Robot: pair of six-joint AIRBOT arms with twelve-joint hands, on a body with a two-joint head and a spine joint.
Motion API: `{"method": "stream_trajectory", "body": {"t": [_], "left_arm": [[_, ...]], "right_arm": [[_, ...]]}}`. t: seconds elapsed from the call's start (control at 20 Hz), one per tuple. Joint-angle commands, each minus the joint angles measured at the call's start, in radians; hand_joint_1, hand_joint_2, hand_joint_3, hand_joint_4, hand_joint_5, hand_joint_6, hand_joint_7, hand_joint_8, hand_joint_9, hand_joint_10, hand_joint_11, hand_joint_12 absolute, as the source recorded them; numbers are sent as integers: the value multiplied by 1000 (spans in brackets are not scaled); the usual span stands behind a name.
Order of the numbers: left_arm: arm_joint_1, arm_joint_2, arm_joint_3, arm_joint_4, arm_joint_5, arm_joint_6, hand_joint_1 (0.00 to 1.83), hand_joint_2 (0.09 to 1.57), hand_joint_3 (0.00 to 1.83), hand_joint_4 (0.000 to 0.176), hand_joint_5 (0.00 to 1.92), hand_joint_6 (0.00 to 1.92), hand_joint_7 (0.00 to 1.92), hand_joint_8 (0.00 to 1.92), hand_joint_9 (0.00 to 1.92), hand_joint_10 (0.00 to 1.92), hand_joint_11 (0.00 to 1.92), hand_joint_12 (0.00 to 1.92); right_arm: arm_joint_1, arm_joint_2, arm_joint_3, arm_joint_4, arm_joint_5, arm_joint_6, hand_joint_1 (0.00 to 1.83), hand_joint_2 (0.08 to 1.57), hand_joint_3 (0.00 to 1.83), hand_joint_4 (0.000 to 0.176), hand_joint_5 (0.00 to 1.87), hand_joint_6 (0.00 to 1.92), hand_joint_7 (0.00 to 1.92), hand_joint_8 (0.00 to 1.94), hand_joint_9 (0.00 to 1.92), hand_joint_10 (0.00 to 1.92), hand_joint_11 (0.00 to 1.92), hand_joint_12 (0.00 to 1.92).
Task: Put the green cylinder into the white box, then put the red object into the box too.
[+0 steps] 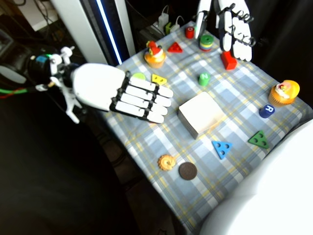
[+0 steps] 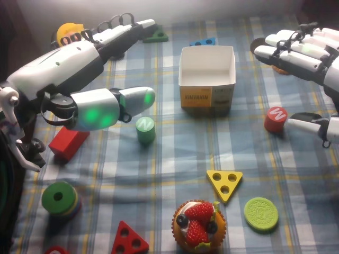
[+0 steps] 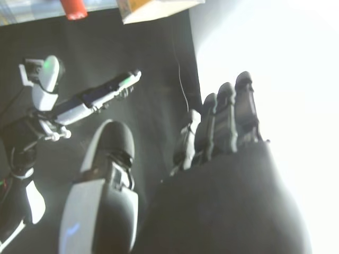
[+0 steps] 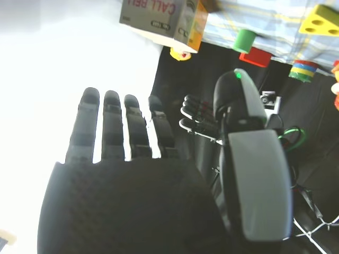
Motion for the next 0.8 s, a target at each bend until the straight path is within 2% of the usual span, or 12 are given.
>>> {"method": "stream_trajectory", "body": {"t": [0.0,0.05,0.2,0.25,0.35,0.4,0.45,0.5,0.55,0.65,0.7,0.75], "left_arm": [[-5,-4,2,6,-125,-1,370,1280,7,72,34,16,10,1,0,33,0,564],[-3,-4,2,4,-125,-1,422,1270,1,68,43,10,19,1,6,26,0,593],[0,-5,6,1,-105,-1,532,1205,0,44,81,6,82,4,63,36,0,887],[0,-8,9,-1,-96,-1,542,1194,0,46,82,3,90,2,74,37,0,928],[4,-15,24,-18,-66,-1,624,1163,0,65,103,6,126,6,105,51,0,1061],[6,-24,35,-29,-49,-1,660,1140,0,64,124,9,152,8,127,63,0,1150],[6,-33,43,-34,-34,-1,692,1119,0,74,134,12,162,10,135,67,0,1170],[6,-43,53,-42,-20,-1,763,1093,0,76,158,14,190,13,148,76,0,1214],[6,-56,65,-50,0,-1,799,1082,0,83,173,17,207,16,158,81,0,1217],[9,-81,89,-70,36,-1,873,1054,0,131,218,23,235,15,164,91,0,1163],[14,-96,103,-85,51,-1,964,1048,0,122,255,34,237,12,144,96,0,1123],[16,-100,107,-90,55,-1,964,1048,0,122,255,34,237,12,144,96,0,1123]], "right_arm": [[11,2,-3,10,131,-1,585,1241,19,0,0,0,0,0,18,10,0,1076],[10,2,-4,13,137,-1,580,1252,8,0,0,0,0,0,14,10,0,1045],[4,9,-11,20,151,-1,558,1275,0,0,0,0,0,0,0,0,0,649],[3,11,-12,21,153,-1,537,1278,1,0,0,0,0,0,0,0,0,624],[3,15,-13,22,158,0,473,1295,1,0,0,0,0,0,0,0,0,444],[3,17,-13,22,164,5,486,1297,0,0,0,0,0,0,0,0,0,271],[2,18,-13,22,169,9,495,1302,1,0,0,0,0,0,0,0,0,83],[1,19,-13,22,175,13,505,1306,1,0,0,0,0,0,0,0,0,16],[0,20,-13,22,181,18,508,1310,3,0,0,0,0,0,0,0,0,2],[0,21,-13,22,190,23,497,1320,6,0,0,0,0,0,0,0,0,0],[0,21,-13,22,195,27,468,1326,7,0,0,0,0,0,0,0,0,0],[0,21,-12,22,196,29,468,1326,7,0,0,0,0,0,0,0,0,0]]}}
